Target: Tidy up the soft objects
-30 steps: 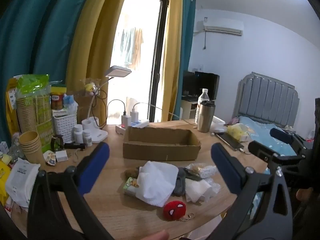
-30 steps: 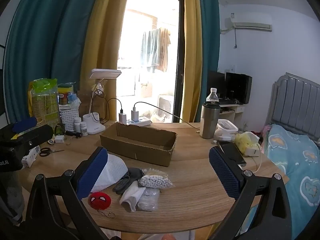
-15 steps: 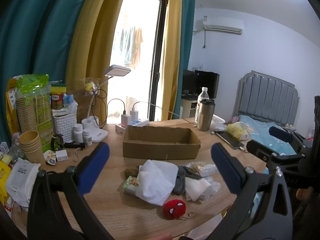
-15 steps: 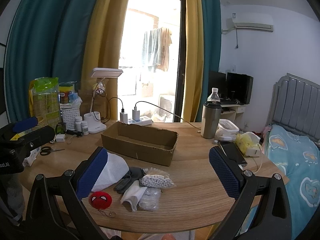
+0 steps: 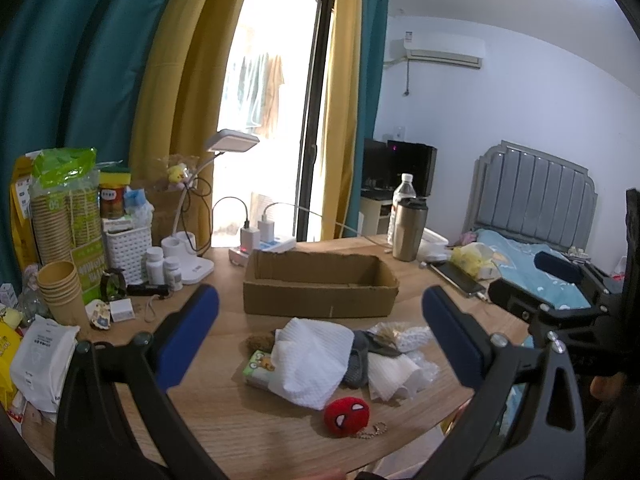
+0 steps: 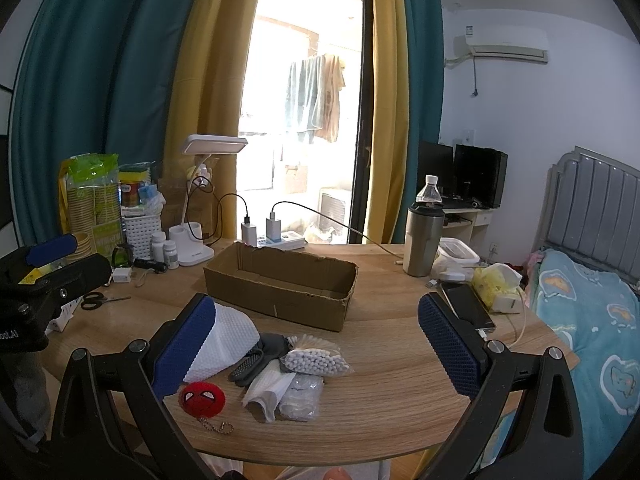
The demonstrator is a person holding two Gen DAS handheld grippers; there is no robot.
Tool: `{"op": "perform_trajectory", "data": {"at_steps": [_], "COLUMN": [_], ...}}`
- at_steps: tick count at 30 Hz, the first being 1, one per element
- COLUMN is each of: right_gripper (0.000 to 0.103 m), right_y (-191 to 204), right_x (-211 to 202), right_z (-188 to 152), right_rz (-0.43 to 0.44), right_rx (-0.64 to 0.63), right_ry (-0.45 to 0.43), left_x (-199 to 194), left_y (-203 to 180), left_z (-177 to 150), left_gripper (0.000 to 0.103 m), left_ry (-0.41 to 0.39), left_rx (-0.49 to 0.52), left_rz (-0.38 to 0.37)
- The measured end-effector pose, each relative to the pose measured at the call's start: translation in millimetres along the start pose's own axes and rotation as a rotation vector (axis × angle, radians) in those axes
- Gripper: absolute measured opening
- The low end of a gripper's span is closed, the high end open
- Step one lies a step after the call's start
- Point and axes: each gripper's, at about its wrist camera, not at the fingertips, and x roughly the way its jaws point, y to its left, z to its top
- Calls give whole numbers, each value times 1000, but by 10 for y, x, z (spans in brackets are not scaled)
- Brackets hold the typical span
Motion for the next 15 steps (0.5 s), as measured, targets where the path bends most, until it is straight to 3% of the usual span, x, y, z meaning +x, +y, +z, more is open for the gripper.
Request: {"op": "perform_trajectory", "data": {"at_steps": [15], "right_gripper": [103], "right_y": [9], "right_x": [-11], "right_z": [2], "right_rz": [1], "right_rx": [-1], "right_ry": [-1], "left_x": [-12], "left_y": [-10], "left_z": [-7], "left_gripper": [102], "left_ry": [0], "left_rx": [0], "left_rz": [4]}}
